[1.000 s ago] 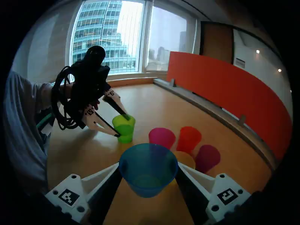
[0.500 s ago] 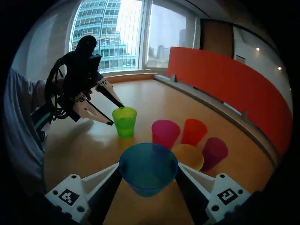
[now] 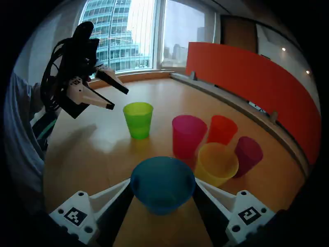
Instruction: Pour water
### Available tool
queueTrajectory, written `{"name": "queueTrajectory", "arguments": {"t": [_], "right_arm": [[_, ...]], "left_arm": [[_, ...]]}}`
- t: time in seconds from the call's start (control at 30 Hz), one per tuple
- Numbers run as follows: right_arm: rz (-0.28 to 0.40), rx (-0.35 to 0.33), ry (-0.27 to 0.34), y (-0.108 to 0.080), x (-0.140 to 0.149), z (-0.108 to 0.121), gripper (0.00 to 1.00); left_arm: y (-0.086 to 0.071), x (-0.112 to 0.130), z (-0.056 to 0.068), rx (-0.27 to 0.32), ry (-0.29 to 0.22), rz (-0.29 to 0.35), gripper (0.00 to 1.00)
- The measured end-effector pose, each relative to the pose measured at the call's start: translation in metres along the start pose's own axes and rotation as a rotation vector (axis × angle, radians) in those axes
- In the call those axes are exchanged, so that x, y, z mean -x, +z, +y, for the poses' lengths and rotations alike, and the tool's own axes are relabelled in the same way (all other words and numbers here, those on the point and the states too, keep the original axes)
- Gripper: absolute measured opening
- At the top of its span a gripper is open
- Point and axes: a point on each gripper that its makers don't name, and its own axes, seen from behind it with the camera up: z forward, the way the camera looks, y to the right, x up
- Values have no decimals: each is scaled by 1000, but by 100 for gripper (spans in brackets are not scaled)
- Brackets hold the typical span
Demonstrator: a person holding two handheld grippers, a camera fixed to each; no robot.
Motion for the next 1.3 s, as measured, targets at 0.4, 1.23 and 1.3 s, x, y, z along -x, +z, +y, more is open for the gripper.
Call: {"name": "queueTrajectory", "arguments": {"t": [0.4, 1.23, 1.3], "right_arm": [[-9, 8, 17, 1, 8, 1, 92], [-22, 75, 39, -37, 30, 6, 100], [-17, 85, 41, -43, 32, 7, 100]], "left_arm": [[-10, -8, -1, -7, -17, 29, 99], [-23, -11, -8, -48, -44, 67, 99], [-25, -10, -9, -56, -49, 74, 99]]}}
